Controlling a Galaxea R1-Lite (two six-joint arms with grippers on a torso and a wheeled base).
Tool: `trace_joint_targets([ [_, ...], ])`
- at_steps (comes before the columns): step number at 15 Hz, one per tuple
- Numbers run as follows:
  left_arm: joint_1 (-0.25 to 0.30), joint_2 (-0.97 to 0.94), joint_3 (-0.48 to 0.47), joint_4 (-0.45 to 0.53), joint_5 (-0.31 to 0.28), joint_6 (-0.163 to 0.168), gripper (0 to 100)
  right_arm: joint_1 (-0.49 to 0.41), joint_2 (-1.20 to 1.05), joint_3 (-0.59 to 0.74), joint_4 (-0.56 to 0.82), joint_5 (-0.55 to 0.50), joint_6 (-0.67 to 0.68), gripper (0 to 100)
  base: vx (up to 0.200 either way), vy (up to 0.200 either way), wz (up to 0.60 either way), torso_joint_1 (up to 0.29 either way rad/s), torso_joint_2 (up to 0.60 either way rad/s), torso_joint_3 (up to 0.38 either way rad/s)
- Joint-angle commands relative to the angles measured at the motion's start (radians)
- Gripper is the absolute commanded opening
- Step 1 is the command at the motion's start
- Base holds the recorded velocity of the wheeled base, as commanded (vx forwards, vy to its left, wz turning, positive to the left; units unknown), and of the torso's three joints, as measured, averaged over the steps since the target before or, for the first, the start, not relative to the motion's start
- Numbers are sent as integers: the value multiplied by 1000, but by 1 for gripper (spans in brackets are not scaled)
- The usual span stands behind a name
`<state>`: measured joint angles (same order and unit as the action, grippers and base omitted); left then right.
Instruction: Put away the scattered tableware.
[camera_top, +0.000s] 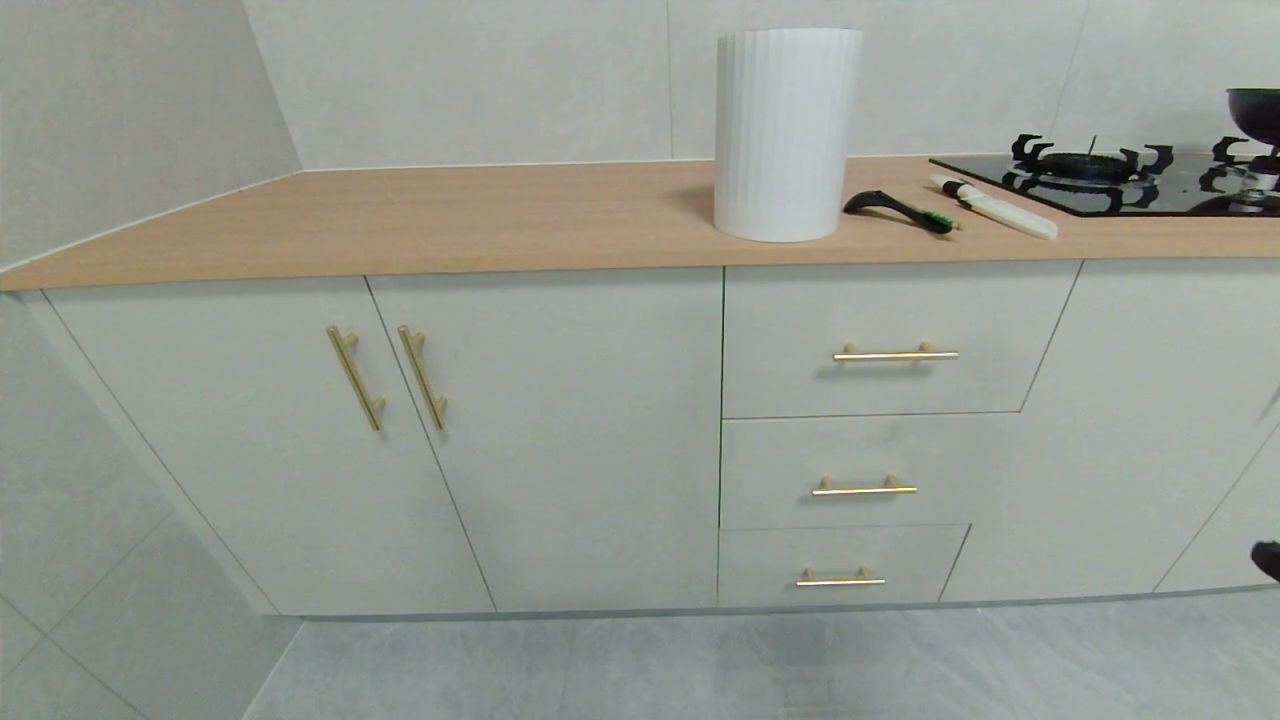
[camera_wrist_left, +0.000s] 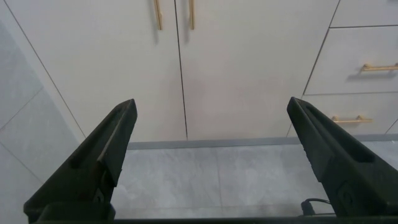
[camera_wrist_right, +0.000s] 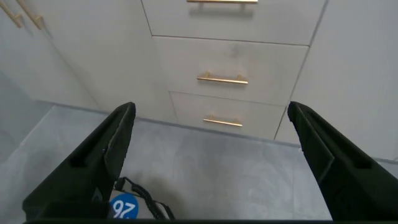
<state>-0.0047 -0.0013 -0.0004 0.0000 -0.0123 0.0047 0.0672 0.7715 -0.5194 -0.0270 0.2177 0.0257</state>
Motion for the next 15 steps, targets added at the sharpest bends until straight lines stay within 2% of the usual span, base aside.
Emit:
trace_joint_targets([
  [1, 0, 1, 0, 0, 0, 0, 100, 48, 293, -186, -14, 2, -9, 100, 0, 0, 0, 0, 0, 0],
  [3, 0, 1, 0, 0, 0, 0, 100, 65, 436, -312, -16, 2, -10, 100, 0, 0, 0, 0, 0, 0],
  [5, 0, 1, 0, 0, 0, 0, 100, 82, 534, -372, -19, -4, -20, 100, 0, 0, 0, 0, 0, 0],
  [7, 0, 1, 0, 0, 0, 1, 100, 85, 581, -353, -47, 5, -13, 100, 0, 0, 0, 0, 0, 0],
  [10, 0, 1, 0, 0, 0, 0, 100, 117, 729, -303, -185, -24, -18, 100, 0, 0, 0, 0, 0, 0],
  [15, 0, 1, 0, 0, 0, 0, 100, 154, 934, -301, -349, -109, -18, 100, 0, 0, 0, 0, 0, 0],
])
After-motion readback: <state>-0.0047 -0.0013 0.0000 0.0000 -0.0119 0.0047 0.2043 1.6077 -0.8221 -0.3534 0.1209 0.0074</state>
